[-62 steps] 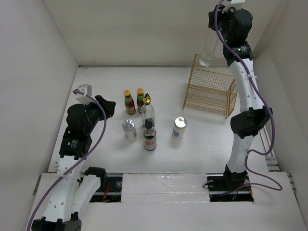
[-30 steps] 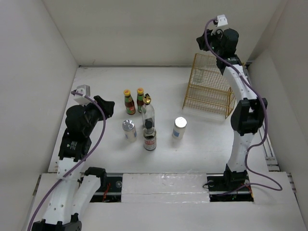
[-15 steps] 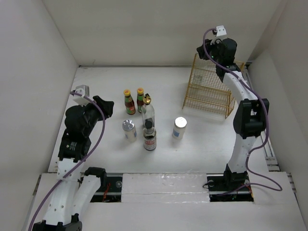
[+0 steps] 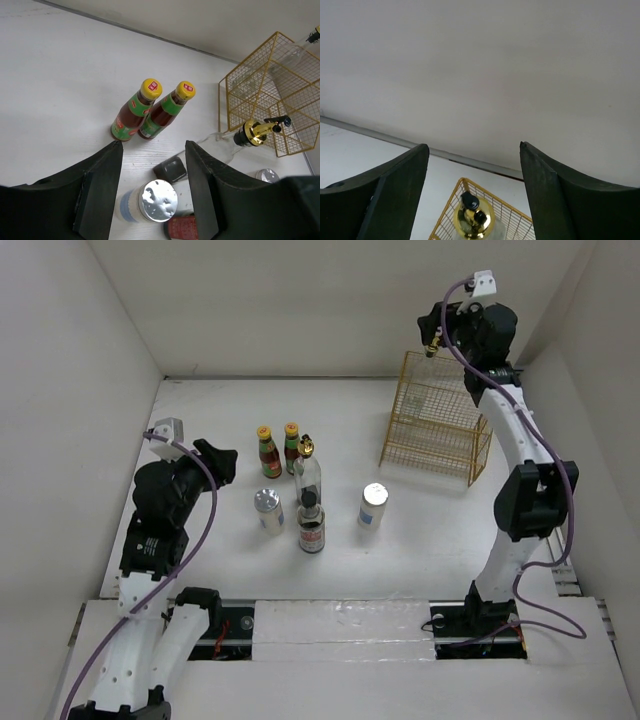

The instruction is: Organize the condiment bottles

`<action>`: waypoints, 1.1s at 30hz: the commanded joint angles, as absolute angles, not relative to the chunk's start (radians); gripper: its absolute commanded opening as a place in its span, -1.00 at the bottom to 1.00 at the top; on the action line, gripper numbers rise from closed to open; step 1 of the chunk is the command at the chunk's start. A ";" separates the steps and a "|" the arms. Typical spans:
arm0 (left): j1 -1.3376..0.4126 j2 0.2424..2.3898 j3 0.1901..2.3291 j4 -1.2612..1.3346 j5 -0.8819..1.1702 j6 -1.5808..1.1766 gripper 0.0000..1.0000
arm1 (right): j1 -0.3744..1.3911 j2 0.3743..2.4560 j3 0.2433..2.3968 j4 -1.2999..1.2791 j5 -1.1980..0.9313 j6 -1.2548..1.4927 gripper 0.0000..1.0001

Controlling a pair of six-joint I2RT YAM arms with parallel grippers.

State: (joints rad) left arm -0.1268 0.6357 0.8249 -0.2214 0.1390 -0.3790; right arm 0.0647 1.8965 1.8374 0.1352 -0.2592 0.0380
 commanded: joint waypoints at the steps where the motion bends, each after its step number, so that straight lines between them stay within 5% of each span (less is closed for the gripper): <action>1: -0.121 0.621 0.818 -0.190 0.120 -0.388 -0.02 | 0.058 1.787 1.890 0.100 -0.239 0.038 0.60; 3: -0.121 0.609 0.818 -0.190 0.109 -0.397 -0.02 | 0.077 1.732 1.846 0.100 -0.239 0.038 0.50; 4: -0.121 0.609 0.818 -0.190 0.100 -0.406 -0.02 | 0.093 1.674 1.794 0.100 -0.251 0.038 -0.10; 5: -0.121 0.597 0.818 -0.190 0.100 -0.407 -0.02 | 0.115 1.645 1.763 0.100 -0.279 0.026 -0.46; 7: -0.121 0.584 0.818 -0.190 0.089 -0.407 -0.09 | 0.207 1.561 1.663 0.078 -0.301 -0.012 -0.90; 12: -0.121 0.575 0.818 -0.201 0.077 -0.407 -0.48 | 0.447 1.410 1.404 0.090 -0.324 -0.025 -1.00; 17: -0.121 0.575 0.818 -0.210 0.077 -0.407 -0.51 | 0.619 1.269 1.178 0.118 -0.339 -0.069 -0.51; 22: -0.121 0.575 0.818 -0.210 0.077 -0.407 -0.40 | 0.748 1.120 1.000 0.133 -0.402 -0.080 0.33; 28: -0.121 0.575 0.818 -0.210 0.077 -0.407 -0.35 | 0.932 1.095 0.940 0.133 -0.396 -0.098 0.81; 33: -0.121 0.575 0.818 -0.201 0.075 -0.407 -0.32 | 0.989 1.187 0.966 0.133 -0.359 -0.107 0.87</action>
State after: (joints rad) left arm -0.1268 0.5785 0.8246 -0.2340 0.0795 -0.4053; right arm 0.9760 1.1481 0.9489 0.0910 -0.3809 -0.0879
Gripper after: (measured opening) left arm 0.338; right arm 0.928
